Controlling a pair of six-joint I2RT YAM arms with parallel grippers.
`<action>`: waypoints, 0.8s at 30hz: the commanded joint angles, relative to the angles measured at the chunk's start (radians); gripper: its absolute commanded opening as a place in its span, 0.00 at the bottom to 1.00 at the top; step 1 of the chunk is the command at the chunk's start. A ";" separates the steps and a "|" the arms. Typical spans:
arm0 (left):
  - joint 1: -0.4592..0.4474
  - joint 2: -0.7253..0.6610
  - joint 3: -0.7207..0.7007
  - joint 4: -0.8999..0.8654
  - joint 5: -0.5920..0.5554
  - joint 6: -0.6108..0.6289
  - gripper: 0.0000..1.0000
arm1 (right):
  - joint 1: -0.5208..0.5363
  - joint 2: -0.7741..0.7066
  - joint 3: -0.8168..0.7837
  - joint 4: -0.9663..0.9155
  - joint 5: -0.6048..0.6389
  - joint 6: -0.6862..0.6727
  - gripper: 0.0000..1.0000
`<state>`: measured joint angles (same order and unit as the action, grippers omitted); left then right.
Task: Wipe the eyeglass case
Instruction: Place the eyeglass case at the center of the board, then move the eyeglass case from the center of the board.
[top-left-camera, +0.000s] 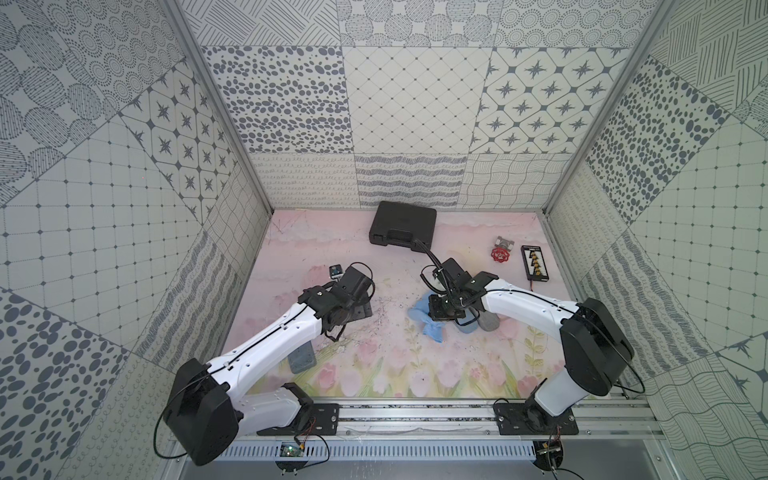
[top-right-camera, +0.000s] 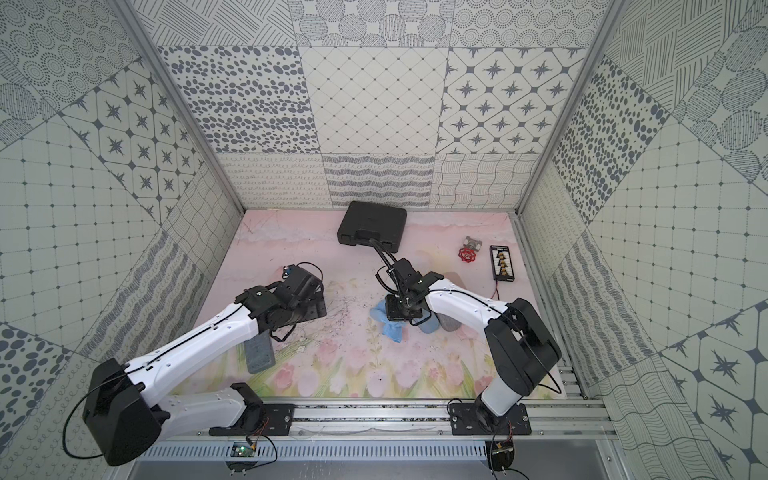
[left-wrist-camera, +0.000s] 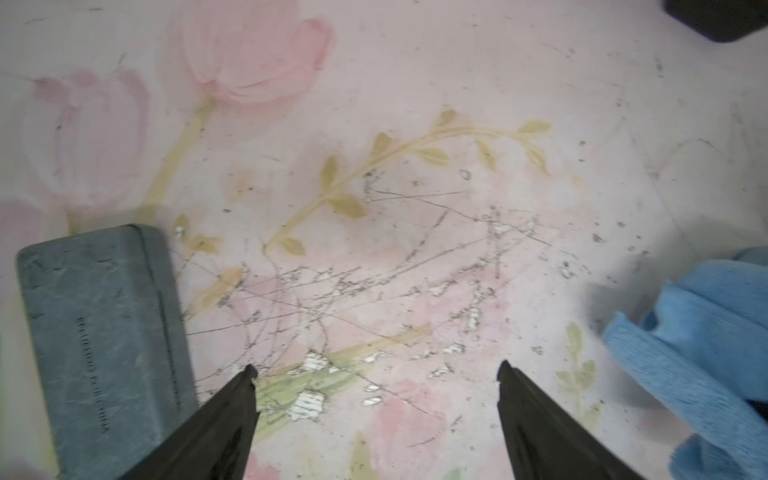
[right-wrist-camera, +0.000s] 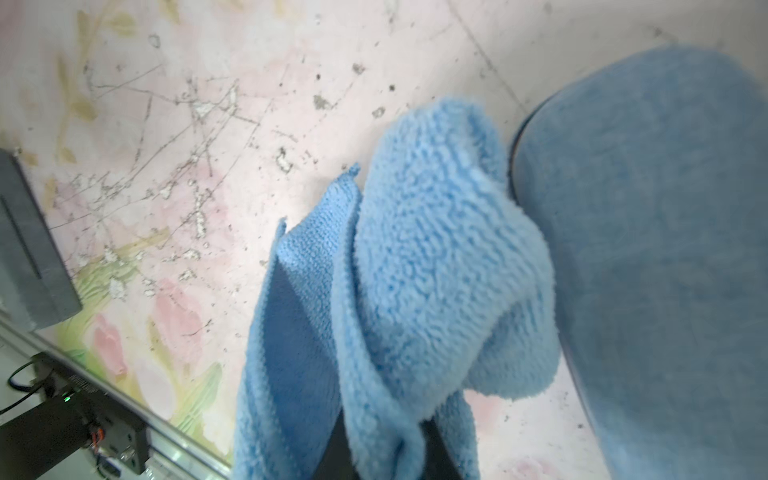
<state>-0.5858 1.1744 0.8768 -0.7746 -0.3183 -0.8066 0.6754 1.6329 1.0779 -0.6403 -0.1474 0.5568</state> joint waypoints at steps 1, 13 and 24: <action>0.194 -0.035 -0.066 -0.044 -0.005 0.064 0.95 | -0.038 0.016 0.038 -0.031 0.082 -0.044 0.00; 0.469 -0.043 -0.160 -0.093 -0.111 -0.102 0.99 | 0.013 -0.016 0.036 0.050 -0.099 -0.015 0.00; 0.649 0.048 -0.295 0.122 0.167 -0.036 0.99 | 0.016 -0.047 0.022 0.061 -0.088 -0.015 0.00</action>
<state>0.0139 1.1770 0.6247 -0.7357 -0.2691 -0.8608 0.6922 1.6199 1.0977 -0.6140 -0.2348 0.5423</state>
